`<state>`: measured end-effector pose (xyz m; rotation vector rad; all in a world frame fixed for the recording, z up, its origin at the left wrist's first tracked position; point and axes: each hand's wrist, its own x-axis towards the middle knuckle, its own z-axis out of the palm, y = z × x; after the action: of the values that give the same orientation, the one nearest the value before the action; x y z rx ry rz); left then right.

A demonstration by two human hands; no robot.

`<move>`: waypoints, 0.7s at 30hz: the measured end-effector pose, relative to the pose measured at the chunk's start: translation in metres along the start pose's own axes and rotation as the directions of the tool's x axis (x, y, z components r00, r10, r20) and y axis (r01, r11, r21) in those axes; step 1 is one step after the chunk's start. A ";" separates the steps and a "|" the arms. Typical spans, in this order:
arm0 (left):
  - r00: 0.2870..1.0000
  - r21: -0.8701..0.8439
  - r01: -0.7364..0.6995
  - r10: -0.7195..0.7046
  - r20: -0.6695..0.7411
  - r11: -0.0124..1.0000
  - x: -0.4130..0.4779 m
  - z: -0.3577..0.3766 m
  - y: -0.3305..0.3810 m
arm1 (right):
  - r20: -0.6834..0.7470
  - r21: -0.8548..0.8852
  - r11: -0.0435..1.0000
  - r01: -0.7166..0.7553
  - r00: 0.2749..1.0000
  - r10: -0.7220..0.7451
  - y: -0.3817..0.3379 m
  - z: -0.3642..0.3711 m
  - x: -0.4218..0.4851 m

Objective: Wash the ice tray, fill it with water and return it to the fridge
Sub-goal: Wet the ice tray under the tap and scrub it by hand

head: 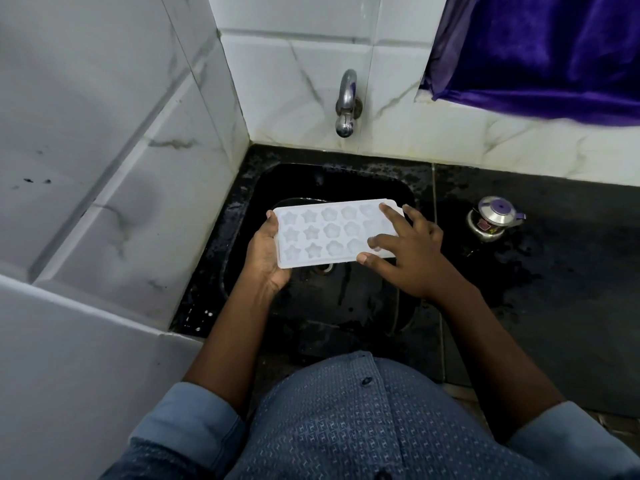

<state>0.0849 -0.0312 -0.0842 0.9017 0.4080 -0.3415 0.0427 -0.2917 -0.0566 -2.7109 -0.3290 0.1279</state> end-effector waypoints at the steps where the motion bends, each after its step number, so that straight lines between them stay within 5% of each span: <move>1: 1.000 0.003 0.001 -0.001 -0.011 1.000 -0.001 0.000 0.000 | 0.004 0.005 1.000 0.000 1.000 0.000 0.000 -0.001 0.000; 21: 0.999 -0.032 0.036 -0.037 -0.030 0.999 -0.015 0.003 0.002 | -0.030 0.002 1.000 0.011 0.999 -0.011 -0.003 0.003 -0.004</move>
<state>0.0733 -0.0305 -0.0737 0.8706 0.4578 -0.3545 0.0373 -0.2886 -0.0578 -2.7059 -0.3345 0.0842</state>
